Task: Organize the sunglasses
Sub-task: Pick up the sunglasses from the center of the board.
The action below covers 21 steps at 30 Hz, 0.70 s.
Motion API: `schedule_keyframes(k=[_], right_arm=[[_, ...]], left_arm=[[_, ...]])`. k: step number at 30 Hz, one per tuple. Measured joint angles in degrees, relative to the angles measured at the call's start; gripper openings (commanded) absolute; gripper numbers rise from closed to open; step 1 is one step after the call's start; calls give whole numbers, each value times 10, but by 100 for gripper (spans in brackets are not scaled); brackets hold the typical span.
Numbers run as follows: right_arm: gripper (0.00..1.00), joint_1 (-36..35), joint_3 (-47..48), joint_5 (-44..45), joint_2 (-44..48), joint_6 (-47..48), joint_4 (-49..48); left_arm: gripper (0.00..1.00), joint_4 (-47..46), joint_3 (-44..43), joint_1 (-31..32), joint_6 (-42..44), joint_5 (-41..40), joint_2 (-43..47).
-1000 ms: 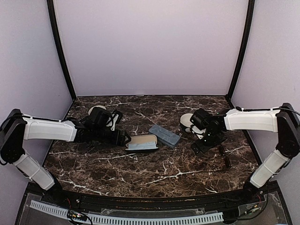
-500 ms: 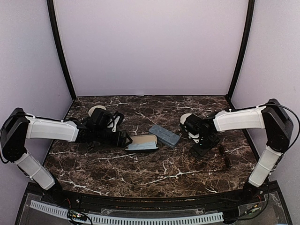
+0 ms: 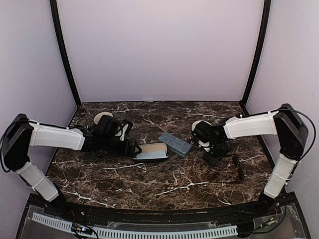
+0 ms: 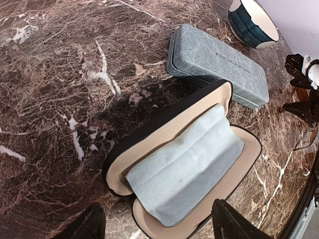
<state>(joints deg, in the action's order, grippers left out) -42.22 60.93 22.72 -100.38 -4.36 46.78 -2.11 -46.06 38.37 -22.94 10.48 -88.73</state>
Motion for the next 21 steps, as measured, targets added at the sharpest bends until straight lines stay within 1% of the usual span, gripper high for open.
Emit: schedule_keyframes(k=[5, 12, 19, 21], right_arm=[[44, 2, 6, -6, -4, 10, 1], [27, 3, 14, -23, -4, 11, 2], [3, 3, 14, -43, -4, 7, -2], [0, 3, 14, -54, -3, 2, -7]], left_arm=[[75, 0, 0, 0, 0, 0, 0], [75, 0, 0, 0, -2, 0, 0], [75, 0, 0, 0, -2, -1, 1], [75, 0, 1, 0, -2, -2, 3]])
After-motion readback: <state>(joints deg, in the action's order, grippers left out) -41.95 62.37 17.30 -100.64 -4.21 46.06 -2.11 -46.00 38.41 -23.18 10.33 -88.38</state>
